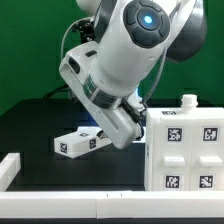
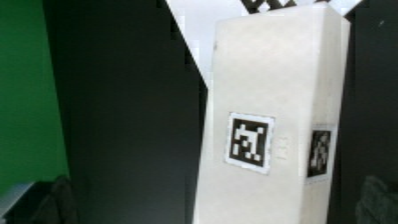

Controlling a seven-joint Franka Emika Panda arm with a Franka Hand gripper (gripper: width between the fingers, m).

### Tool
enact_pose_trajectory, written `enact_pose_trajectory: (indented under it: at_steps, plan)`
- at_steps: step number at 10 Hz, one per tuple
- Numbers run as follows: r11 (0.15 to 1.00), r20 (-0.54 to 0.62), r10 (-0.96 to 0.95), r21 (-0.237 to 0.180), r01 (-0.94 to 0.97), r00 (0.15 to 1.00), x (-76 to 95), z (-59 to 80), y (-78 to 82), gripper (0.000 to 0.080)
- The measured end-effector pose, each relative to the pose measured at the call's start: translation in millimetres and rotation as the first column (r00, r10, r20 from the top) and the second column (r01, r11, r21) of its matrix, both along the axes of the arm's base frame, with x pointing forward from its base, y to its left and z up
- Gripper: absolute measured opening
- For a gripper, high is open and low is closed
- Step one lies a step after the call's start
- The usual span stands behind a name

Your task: Assemble cabinet

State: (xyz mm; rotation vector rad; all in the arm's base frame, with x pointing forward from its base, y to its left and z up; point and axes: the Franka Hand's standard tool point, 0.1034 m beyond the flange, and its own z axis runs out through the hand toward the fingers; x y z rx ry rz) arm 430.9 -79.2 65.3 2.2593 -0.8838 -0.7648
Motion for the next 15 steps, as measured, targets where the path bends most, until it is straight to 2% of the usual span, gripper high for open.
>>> enact_pose_trajectory:
  at_steps: [2, 4, 5, 6, 8, 9, 12, 14, 15]
  plan:
    - [1.0, 0.021, 0.001, 0.011, -0.001, 1.0, 1.4, -0.5, 2.7, 0.0797]
    - [0.994, 0.126, -0.037, 0.103, 0.024, 0.991, 3.9, -1.1, 5.6, 0.0797]
    - [0.992, 0.146, -0.056, 0.118, 0.038, 0.988, 1.7, 0.0, 2.8, 0.0797]
    - [0.983, 0.203, -0.077, 0.178, 0.041, 0.976, 7.4, -2.2, 1.4, 0.0797]
    - [0.969, 0.27, -0.133, 0.238, 0.068, 0.954, 9.3, -4.8, 0.0, 0.0797]
    - [0.963, 0.277, -0.164, 0.254, 0.093, 0.947, 10.3, -4.5, 1.7, 0.0797]
    - [0.928, 0.38, -0.23, 0.362, 0.085, 0.896, 16.9, -6.0, -5.0, 0.0797]
    - [0.909, 0.447, -0.263, 0.412, 0.064, 0.855, 17.7, -6.8, -12.7, 0.0797]
    - [0.915, 0.489, -0.246, 0.401, 0.034, 0.837, 8.6, -9.1, -17.6, 0.0797]
